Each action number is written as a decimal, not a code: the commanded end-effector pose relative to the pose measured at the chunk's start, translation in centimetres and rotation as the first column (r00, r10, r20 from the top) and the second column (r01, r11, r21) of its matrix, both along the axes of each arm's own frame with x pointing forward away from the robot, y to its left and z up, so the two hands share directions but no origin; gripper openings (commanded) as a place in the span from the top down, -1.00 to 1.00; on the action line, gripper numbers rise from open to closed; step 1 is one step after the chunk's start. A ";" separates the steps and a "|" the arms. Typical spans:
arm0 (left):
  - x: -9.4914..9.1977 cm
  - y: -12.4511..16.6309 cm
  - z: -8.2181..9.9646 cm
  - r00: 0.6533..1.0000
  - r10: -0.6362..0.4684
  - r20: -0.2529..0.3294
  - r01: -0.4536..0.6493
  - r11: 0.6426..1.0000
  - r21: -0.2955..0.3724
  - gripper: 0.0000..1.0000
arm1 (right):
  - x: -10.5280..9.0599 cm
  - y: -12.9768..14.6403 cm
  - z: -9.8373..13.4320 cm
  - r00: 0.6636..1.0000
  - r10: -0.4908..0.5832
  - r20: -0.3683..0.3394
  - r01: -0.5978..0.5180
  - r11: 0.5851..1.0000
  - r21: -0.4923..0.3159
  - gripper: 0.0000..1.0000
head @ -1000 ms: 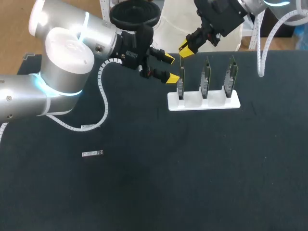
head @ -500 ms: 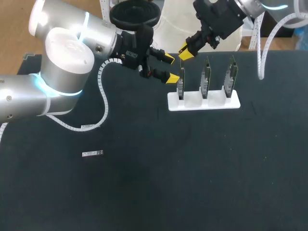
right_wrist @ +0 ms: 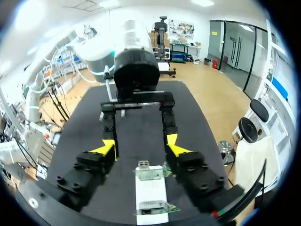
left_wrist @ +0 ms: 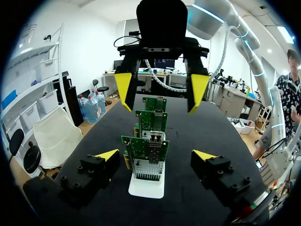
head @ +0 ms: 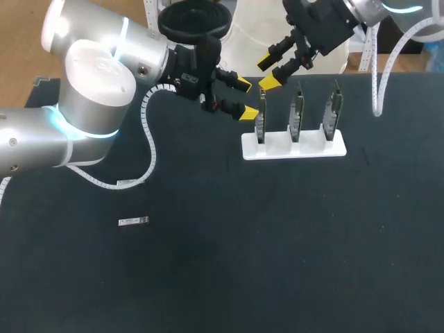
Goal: Pick up the optical module with the left hand, and insert it into the network port with the right hand.
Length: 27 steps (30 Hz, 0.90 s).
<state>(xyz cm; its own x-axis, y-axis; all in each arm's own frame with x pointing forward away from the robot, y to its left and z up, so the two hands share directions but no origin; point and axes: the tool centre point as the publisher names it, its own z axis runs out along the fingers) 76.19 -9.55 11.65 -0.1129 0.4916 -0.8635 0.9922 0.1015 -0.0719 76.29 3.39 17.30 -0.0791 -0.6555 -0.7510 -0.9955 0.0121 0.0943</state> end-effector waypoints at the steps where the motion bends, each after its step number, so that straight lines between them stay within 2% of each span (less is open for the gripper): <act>1: 0.1 0.0 0.1 1.000 0.000 -0.003 0.000 1.000 0.005 -1.00 | 0.3 -1.7 0.4 0.999 0.020 -0.045 -0.018 0.998 0.064 -1.00; 6: 0.1 0.0 0.1 1.000 0.000 -0.003 0.000 1.000 0.005 -1.00 | 0.2 -2.6 1.1 0.994 0.074 -0.081 -0.067 0.994 0.091 -1.00; 14: 0.1 0.0 0.1 1.000 0.000 -0.003 0.000 1.000 0.005 -1.00 | -0.1 -3.1 1.5 0.993 0.100 -0.069 -0.095 0.993 0.065 -1.00; 15: 0.1 0.0 0.1 1.000 0.000 -0.003 0.000 1.000 0.005 -1.00 | -0.1 -3.1 1.5 0.994 0.094 -0.062 -0.090 0.994 0.060 -0.65; 16: 0.1 0.0 0.1 1.000 0.000 -0.003 0.000 1.000 0.005 -1.00 | -0.2 -3.1 1.5 0.995 0.086 -0.055 -0.083 0.995 0.057 0.52; 17: 0.1 0.0 0.1 1.000 0.000 -0.003 0.000 1.000 0.005 -1.00 | -0.2 -3.0 1.4 0.995 0.082 -0.052 -0.080 0.995 0.057 1.00; 27: 0.1 0.0 0.1 1.000 0.000 -0.003 0.000 1.000 0.005 -1.00 | -0.7 -2.4 1.2 0.998 0.050 -0.028 -0.048 0.997 0.058 1.00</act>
